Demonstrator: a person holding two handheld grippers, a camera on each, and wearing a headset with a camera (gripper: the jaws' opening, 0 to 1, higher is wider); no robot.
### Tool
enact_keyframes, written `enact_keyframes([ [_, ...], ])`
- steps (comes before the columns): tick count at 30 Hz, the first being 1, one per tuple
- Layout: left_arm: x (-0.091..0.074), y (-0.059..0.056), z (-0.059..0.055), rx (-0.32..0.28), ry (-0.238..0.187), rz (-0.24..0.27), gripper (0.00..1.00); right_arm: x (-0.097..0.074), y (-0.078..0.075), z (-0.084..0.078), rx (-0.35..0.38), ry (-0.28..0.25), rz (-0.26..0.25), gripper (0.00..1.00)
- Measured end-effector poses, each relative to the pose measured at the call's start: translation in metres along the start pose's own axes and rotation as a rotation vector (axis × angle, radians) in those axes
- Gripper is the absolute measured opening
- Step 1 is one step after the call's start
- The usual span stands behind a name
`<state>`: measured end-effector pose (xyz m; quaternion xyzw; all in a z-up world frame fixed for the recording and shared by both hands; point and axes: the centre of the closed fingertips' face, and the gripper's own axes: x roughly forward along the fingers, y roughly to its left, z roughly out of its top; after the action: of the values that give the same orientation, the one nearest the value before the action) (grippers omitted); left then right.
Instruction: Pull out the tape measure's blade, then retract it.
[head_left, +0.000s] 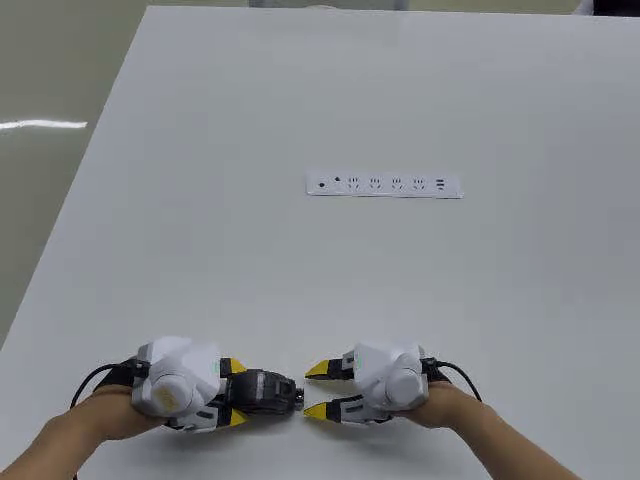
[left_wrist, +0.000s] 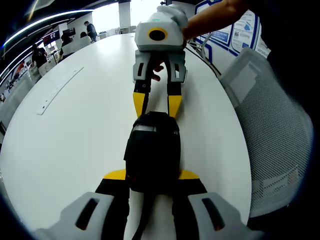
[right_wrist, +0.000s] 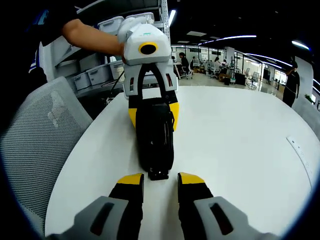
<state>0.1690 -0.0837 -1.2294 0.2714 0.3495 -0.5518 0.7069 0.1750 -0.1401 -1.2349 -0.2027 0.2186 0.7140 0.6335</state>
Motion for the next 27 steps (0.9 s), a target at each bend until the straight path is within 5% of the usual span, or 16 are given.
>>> enact_keyframes([
  [27,-0.001,0.000,0.000,-0.018,-0.042,0.008,0.28,0.013,0.002,-0.003,-0.016,0.017,0.043,0.11],
])
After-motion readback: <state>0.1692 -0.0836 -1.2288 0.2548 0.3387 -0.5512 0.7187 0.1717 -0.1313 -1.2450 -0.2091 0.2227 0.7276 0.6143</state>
